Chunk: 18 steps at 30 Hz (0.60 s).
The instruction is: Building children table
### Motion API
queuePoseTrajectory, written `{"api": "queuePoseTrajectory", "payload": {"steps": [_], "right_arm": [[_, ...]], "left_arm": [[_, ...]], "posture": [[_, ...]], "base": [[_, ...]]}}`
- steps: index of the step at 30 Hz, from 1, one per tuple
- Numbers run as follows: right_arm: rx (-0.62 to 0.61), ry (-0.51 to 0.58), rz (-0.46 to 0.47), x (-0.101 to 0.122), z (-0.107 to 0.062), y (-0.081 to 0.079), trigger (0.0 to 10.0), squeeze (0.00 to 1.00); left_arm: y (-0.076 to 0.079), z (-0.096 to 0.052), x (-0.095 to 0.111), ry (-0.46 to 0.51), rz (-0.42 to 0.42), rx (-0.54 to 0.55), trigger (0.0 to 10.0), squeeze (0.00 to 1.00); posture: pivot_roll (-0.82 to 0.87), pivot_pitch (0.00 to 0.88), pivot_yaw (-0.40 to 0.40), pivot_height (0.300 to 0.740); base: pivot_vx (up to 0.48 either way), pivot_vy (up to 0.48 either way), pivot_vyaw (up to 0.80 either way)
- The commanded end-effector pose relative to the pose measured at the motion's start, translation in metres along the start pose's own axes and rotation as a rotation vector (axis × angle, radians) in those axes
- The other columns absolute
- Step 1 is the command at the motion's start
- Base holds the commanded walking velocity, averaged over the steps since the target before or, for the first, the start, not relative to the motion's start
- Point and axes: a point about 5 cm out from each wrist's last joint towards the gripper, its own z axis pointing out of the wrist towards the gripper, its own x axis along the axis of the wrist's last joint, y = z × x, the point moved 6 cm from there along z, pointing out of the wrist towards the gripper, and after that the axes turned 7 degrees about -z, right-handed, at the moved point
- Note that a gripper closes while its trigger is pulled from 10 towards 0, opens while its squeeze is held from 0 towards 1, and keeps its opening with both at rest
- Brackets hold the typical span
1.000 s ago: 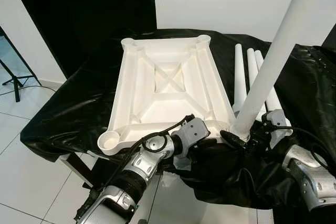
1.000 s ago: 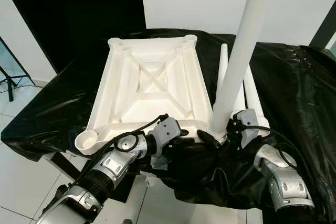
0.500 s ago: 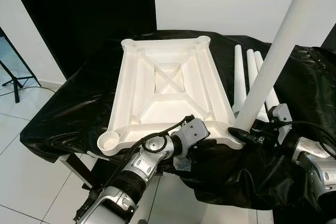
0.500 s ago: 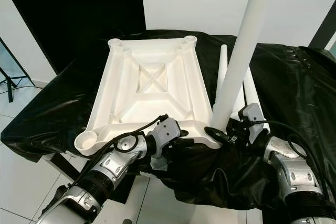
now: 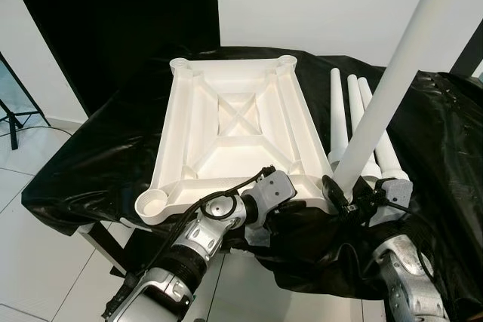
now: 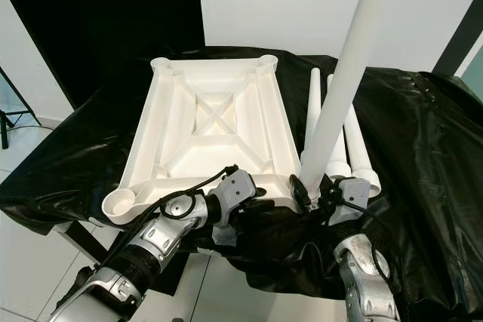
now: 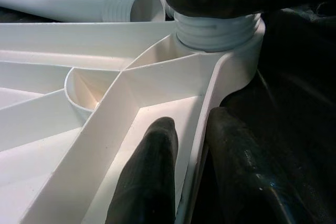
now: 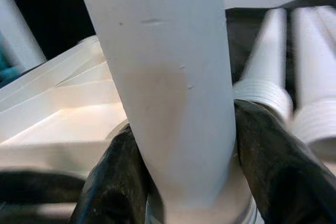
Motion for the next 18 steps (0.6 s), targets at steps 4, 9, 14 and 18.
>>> {"api": "queuePoseTrajectory", "payload": {"steps": [4, 9, 14, 18], "right_arm": [[-0.209, -0.059, 0.012, -0.01, 0.0, 0.021, 0.0, 0.0], [-0.13, -0.049, -0.026, -0.007, 0.006, 0.008, 9.9, 0.0], [-0.019, -0.005, -0.042, 0.002, 0.009, -0.001, 10.0, 1.0], [0.095, 0.013, -0.06, 0.01, 0.014, 0.0, 10.0, 1.0]], "left_arm": [[0.024, 0.001, -0.038, -0.126, -0.054, -0.082, 10.0, 0.0], [0.023, 0.001, -0.037, -0.125, -0.054, -0.08, 10.0, 0.0], [0.024, 0.001, -0.039, -0.126, -0.058, -0.079, 10.0, 0.0], [0.024, 0.001, -0.039, -0.127, -0.058, -0.08, 10.0, 0.0]], "posture": [[0.21, 0.0, -0.017, 0.74], [0.21, 0.0, -0.023, 0.74], [0.21, 0.0, -0.023, 0.74], [0.2, 0.0, -0.023, 0.74]], "base": [[0.0, 0.0, 0.0], [0.0, 0.0, 0.0], [0.0, 0.0, 0.0], [0.0, 0.0, 0.0]]}}
